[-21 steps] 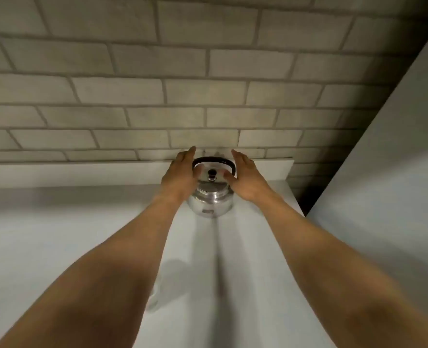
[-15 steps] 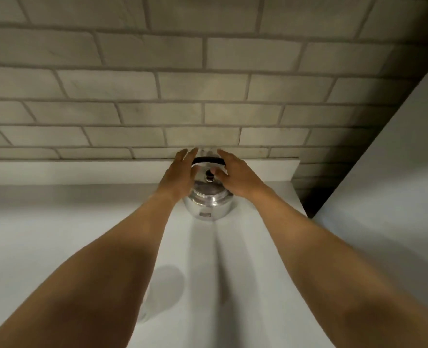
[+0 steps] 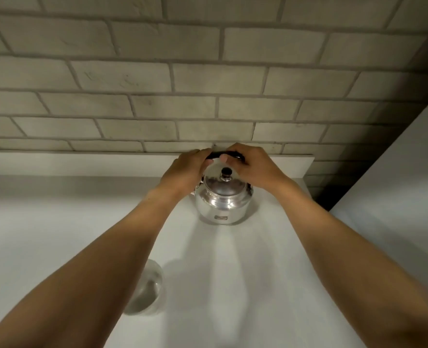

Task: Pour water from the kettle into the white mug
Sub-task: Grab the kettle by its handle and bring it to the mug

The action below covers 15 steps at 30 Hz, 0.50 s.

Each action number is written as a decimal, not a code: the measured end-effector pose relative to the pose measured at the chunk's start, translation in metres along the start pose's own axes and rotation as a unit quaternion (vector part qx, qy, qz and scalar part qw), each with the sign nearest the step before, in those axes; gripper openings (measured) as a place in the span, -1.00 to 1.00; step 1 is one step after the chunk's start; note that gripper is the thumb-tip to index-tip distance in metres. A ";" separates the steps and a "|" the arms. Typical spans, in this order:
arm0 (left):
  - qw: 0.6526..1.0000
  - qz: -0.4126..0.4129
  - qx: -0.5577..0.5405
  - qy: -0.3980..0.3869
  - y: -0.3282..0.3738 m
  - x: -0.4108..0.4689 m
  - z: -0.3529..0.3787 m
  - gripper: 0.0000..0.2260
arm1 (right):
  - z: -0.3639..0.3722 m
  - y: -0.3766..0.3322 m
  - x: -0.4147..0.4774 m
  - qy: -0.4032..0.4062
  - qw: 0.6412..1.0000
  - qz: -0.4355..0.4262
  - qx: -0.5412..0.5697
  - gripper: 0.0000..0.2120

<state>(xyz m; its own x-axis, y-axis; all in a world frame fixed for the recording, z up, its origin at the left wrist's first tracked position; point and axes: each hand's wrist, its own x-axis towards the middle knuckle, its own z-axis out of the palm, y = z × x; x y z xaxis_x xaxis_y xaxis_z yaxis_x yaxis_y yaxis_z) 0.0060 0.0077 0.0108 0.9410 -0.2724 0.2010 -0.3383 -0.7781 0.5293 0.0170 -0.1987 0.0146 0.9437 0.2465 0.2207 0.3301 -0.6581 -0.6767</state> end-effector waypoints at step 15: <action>0.982 0.094 0.055 0.155 0.057 -0.182 -0.014 -0.61 | -0.013 -0.074 -0.124 0.053 0.997 -0.046 -0.030 -0.80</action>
<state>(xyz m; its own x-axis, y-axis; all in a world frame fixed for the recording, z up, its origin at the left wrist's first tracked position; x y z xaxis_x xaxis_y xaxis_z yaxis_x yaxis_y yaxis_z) -0.1843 0.0209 0.0156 0.8078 -0.2452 0.5361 -0.4860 -0.7917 0.3702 -0.1244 -0.1899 0.0461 0.9052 0.2338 0.3548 0.4133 -0.6785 -0.6074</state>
